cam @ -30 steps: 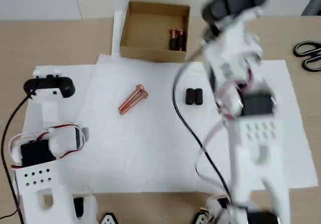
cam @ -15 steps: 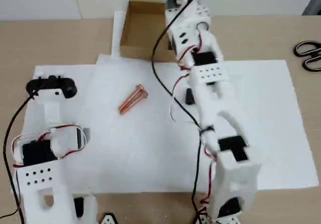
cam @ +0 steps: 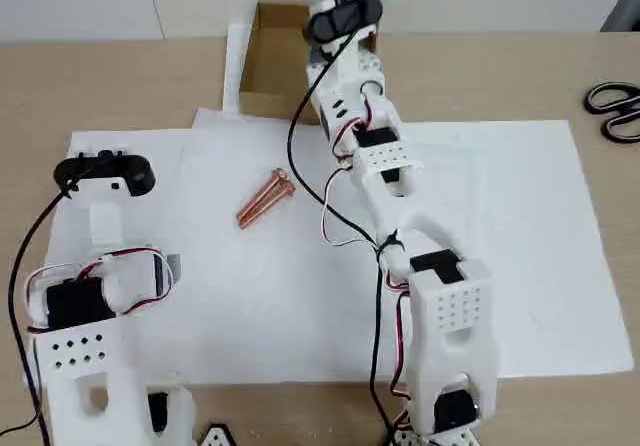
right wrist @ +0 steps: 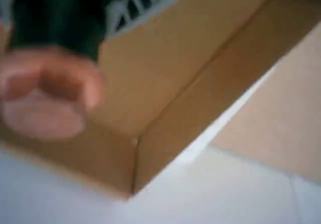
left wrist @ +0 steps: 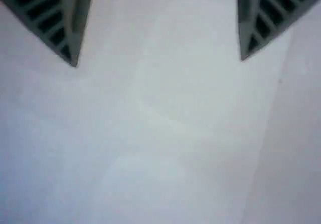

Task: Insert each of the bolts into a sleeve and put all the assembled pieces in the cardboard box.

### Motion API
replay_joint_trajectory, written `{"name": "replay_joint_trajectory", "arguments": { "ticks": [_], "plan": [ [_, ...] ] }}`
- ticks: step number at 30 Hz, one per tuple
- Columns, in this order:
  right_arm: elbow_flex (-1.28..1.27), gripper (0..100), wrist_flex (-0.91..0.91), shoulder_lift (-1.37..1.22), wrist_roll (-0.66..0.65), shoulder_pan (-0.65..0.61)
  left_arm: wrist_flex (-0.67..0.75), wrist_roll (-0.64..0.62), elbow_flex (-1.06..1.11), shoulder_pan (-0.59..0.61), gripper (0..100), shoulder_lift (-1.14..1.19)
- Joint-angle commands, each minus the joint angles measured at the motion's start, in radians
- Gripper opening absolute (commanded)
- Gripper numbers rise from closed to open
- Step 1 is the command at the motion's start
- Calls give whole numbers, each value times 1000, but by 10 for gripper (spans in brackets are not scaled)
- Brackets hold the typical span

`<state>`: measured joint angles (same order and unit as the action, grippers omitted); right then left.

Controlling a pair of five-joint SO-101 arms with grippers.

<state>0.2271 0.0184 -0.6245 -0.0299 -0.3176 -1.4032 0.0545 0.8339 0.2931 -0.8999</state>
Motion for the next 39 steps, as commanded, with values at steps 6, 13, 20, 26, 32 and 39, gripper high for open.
{"name": "replay_joint_trajectory", "arguments": {
  "ticks": [6,13,20,26,32,39],
  "plan": [
    [163,5,31,-61,11,-7,17,-9,-4,-3,197,-11],
    [213,19,22,-127,9,-10,17,-9,-4,-3,197,-11],
    [233,112,-47,-136,8,-12,17,-9,-2,-3,197,-11],
    [311,115,-107,-134,8,-10,17,-9,-2,-3,197,-11],
    [453,115,-263,-134,8,-5,17,-9,-2,-2,197,-11],
    [760,113,-564,-133,6,12,18,-9,-2,-3,197,-11]
  ]
}}
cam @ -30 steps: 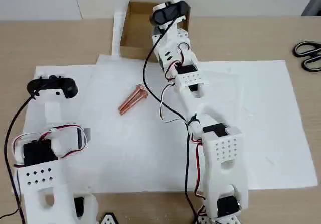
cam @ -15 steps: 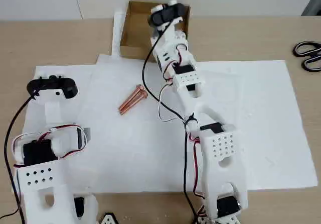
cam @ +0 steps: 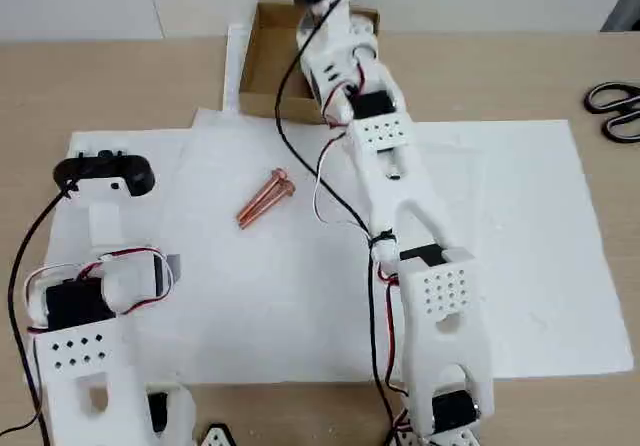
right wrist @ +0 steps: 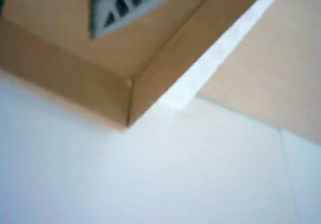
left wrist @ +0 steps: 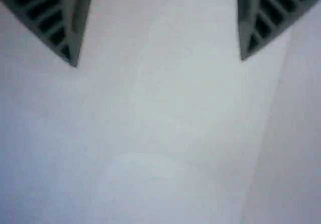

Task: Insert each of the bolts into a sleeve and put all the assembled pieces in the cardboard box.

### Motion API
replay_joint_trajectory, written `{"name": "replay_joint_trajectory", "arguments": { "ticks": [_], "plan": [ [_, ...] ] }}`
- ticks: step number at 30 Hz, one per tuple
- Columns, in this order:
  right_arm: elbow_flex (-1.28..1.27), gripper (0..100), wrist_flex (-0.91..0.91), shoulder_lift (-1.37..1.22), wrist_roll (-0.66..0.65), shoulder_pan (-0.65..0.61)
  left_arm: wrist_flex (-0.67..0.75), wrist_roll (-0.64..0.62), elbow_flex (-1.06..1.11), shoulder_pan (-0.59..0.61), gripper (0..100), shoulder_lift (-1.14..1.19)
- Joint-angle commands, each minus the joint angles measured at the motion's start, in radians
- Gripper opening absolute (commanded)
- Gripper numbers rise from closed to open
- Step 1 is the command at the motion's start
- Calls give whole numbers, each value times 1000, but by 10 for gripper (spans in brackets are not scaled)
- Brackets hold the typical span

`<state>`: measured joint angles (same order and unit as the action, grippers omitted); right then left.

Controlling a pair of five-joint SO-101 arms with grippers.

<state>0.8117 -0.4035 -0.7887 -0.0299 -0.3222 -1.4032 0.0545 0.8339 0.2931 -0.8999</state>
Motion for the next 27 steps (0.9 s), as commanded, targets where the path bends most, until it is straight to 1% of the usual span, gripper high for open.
{"name": "replay_joint_trajectory", "arguments": {
  "ticks": [1,6,10,13,17,22,27],
  "plan": [
    [236,113,-214,31,6,16,18,-9,-2,-3,197,-11],
    [563,112,-570,24,6,15,18,-9,-1,2,197,-11],
    [738,112,-812,28,6,31,18,-9,-1,0,197,-11],
    [868,112,-1029,30,6,48,18,-9,-1,-2,197,-11],
    [872,112,-1264,76,8,82,18,-9,-1,-2,197,-11],
    [870,112,-1285,208,11,145,18,-9,-1,-2,197,-11],
    [870,112,-1294,308,9,180,18,-9,-1,0,197,-11]
  ]
}}
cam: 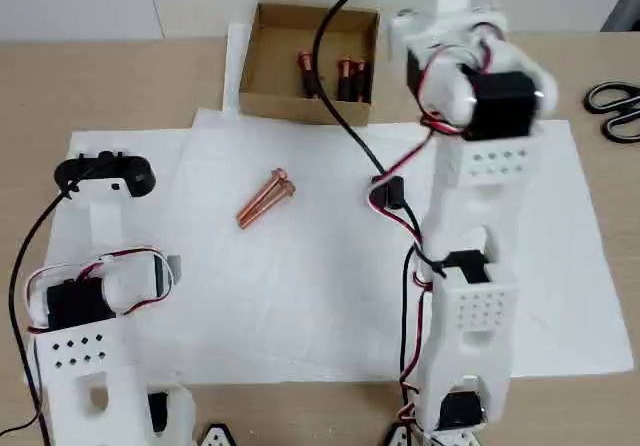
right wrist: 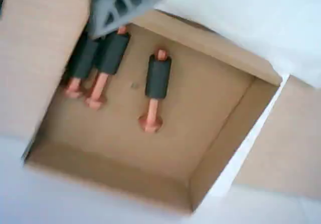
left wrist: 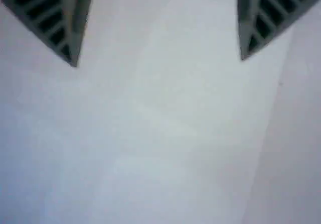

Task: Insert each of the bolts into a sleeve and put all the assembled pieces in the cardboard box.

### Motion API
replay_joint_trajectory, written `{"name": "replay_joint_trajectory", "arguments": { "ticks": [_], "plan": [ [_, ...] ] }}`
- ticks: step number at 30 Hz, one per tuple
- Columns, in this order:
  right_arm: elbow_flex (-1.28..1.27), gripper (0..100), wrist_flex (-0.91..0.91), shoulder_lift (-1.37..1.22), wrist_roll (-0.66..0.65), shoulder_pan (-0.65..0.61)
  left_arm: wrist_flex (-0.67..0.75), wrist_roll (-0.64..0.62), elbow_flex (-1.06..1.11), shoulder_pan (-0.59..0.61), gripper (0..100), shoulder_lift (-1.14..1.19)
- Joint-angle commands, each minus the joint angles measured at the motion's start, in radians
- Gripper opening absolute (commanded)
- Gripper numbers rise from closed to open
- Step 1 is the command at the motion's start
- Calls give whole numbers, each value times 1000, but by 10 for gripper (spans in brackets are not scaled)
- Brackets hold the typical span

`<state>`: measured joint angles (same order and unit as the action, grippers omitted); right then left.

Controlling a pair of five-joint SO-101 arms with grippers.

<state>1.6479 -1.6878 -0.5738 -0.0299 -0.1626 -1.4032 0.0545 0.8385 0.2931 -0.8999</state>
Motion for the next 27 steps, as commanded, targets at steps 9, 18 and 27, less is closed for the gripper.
{"name": "replay_joint_trajectory", "arguments": {
  "ticks": [9,18,27],
  "plan": [
    [32,111,-19,134,8,99,18,-9,-5,2,197,-11],
    [-279,111,-25,148,8,120,26,-9,4,-2,197,-11],
    [-985,114,-5,512,14,97,26,-9,4,-3,197,-11]
  ]
}}
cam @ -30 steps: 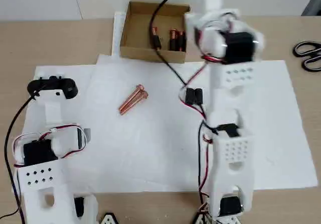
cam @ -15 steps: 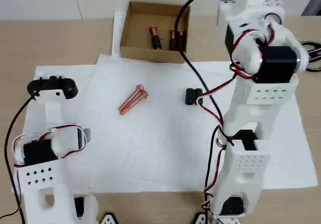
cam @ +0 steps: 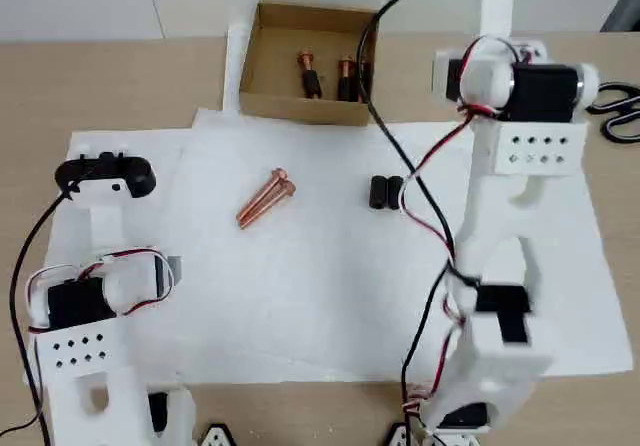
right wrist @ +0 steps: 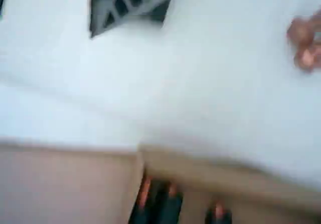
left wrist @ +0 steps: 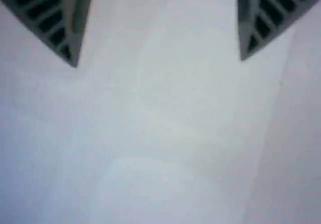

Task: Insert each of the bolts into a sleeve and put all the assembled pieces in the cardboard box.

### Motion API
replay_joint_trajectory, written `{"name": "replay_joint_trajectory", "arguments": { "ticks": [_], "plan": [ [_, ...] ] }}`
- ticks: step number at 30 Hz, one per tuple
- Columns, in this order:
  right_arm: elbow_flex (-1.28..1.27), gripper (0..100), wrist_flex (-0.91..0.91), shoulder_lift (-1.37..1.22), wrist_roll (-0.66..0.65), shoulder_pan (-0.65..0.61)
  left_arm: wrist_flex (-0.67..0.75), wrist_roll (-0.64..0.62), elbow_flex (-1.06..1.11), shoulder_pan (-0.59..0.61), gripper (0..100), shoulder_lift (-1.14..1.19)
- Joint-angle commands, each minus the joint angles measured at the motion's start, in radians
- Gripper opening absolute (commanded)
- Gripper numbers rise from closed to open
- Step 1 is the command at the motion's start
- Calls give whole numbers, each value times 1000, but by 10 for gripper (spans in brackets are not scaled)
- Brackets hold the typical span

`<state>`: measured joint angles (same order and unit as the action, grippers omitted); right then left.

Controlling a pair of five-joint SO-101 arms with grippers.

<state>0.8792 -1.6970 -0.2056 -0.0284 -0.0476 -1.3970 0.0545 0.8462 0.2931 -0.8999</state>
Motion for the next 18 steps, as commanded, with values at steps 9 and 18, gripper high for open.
{"name": "replay_joint_trajectory", "arguments": {
  "ticks": [9,18],
  "plan": [
    [-763,115,185,223,9,-22,20,-9,-2,-3,197,-11],
    [-835,113,351,58,8,-44,21,-9,-1,-3,197,-9]
  ]
}}
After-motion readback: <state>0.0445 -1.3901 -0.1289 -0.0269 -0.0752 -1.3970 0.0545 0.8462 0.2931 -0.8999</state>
